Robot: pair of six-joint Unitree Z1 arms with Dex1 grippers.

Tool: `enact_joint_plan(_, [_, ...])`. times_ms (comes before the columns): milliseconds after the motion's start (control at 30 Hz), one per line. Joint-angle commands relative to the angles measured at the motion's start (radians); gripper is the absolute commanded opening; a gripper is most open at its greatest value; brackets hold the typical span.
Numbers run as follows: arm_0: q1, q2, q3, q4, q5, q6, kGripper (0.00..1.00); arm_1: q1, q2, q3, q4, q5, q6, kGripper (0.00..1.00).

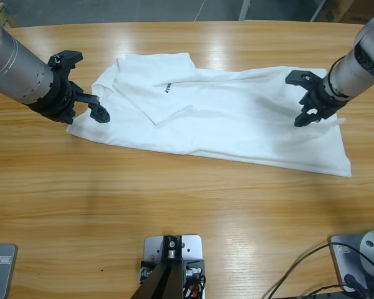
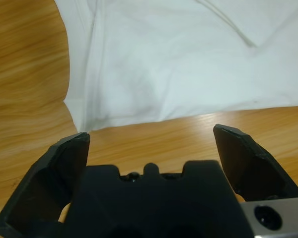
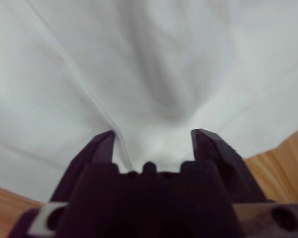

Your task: Fold clothes

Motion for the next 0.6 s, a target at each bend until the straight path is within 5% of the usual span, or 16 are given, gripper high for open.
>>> enact_joint_plan(33, [0.006,0.013,0.037,-0.002,-0.017,-0.002,0.959,-0.009,0.019,0.01,0.018,0.041,-0.012,0.496])
enact_joint_plan(600, [0.004,0.016,0.044,-0.005,-0.018,-0.004,0.959,0.048,0.036,0.02,0.048,0.059,-0.012,0.476])
